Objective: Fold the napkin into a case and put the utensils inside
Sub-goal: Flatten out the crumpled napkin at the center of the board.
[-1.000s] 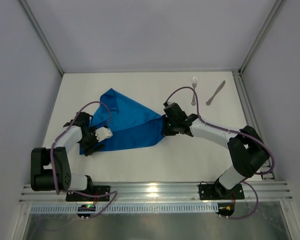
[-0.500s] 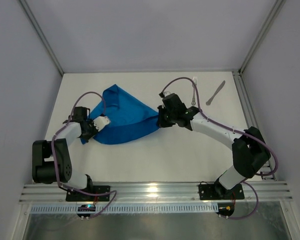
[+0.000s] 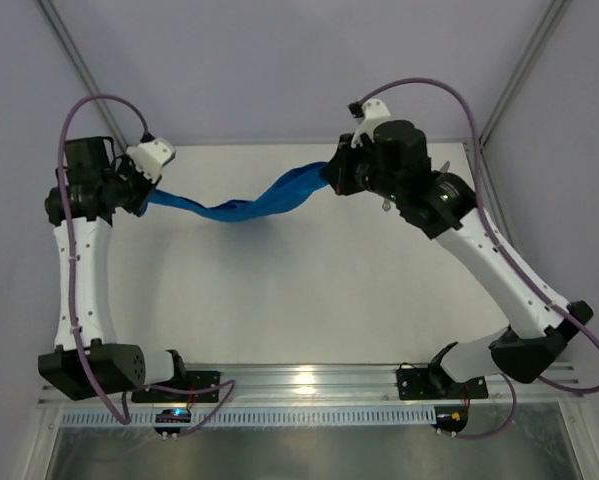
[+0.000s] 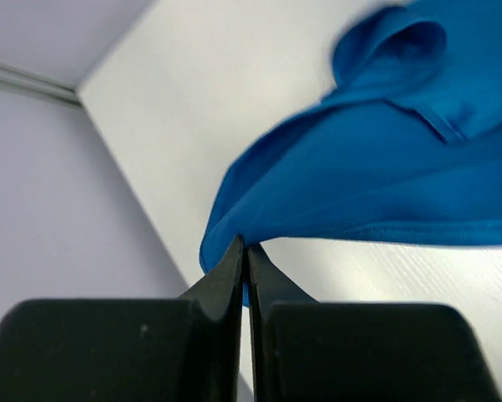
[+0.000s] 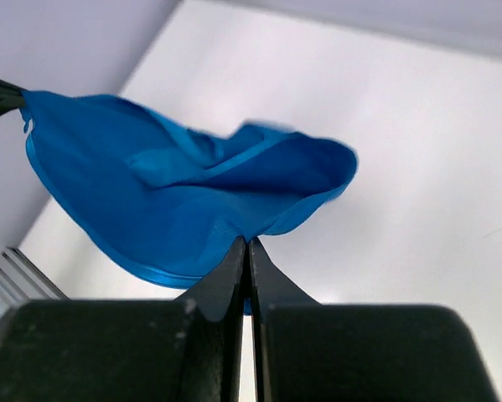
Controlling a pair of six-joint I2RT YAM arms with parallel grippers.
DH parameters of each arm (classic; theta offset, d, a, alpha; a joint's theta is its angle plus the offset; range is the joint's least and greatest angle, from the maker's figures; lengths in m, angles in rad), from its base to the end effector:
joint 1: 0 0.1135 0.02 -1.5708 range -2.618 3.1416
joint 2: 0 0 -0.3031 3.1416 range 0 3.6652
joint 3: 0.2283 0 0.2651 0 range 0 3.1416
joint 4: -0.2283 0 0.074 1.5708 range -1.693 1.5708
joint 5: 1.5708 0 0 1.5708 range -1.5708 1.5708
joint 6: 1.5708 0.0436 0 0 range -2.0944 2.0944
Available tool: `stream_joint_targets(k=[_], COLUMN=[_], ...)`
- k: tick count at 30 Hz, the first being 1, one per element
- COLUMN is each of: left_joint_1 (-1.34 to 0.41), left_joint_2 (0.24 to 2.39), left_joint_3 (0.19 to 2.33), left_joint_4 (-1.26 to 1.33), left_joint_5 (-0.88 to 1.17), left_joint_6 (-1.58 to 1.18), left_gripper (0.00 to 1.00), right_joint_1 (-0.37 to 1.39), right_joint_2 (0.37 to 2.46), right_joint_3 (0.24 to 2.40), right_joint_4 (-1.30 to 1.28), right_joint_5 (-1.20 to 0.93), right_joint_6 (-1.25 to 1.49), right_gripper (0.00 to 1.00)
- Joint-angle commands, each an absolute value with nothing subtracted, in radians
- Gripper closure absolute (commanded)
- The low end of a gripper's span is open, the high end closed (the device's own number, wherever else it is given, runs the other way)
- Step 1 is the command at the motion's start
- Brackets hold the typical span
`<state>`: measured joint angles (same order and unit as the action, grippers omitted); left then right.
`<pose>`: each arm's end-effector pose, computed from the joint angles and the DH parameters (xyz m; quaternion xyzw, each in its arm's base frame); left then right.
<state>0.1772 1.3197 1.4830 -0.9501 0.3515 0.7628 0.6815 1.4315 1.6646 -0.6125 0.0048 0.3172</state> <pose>0.2693 0.0330 0.4269 0.3266 0.8519 0.0263 0.4085 0.2522 0.2043 0.4881 -0.1486 0.8143 0.2669 0.4935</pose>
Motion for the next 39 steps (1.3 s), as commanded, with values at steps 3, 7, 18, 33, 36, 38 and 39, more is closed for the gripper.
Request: stream_joint_targets(k=[3, 7, 18, 33, 36, 38, 39], left_joint_1=[0.184, 0.184, 0.183, 0.150, 0.141, 0.140, 0.141], left_joint_2=[1.236, 1.221, 1.230, 1.641, 1.651, 1.643, 1.638], left_joint_3=[1.864, 2.080, 2.073, 2.310, 2.322, 2.318, 2.292], left_joint_4=[-1.352, -1.445, -1.335, -0.873, -0.812, -0.810, -0.816], left_joint_5=[0.423, 0.420, 0.425, 0.244, 0.229, 0.232, 0.247], left_joint_6=[0.712, 0.687, 0.594, 0.377, 0.393, 0.413, 0.425], left_gripper=[1.00, 1.00, 1.00, 1.00, 1.00, 1.00, 1.00], right_joint_1=[0.686, 0.687, 0.681, 0.335, 0.299, 0.290, 0.288], right_joint_2=[1.223, 1.111, 1.119, 1.833, 1.826, 1.784, 1.734], right_joint_3=[1.813, 1.812, 1.750, 2.454, 2.479, 2.404, 2.329], right_joint_4=[-0.722, -0.756, -0.736, -0.572, -0.511, -0.477, -0.462], right_joint_5=[0.058, 0.083, 0.155, -0.147, -0.161, -0.155, -0.147], right_joint_6=[0.279, 0.293, 0.288, 0.310, 0.325, 0.293, 0.261], right_gripper=[0.96, 0.96, 0.96, 0.96, 0.96, 0.96, 0.96])
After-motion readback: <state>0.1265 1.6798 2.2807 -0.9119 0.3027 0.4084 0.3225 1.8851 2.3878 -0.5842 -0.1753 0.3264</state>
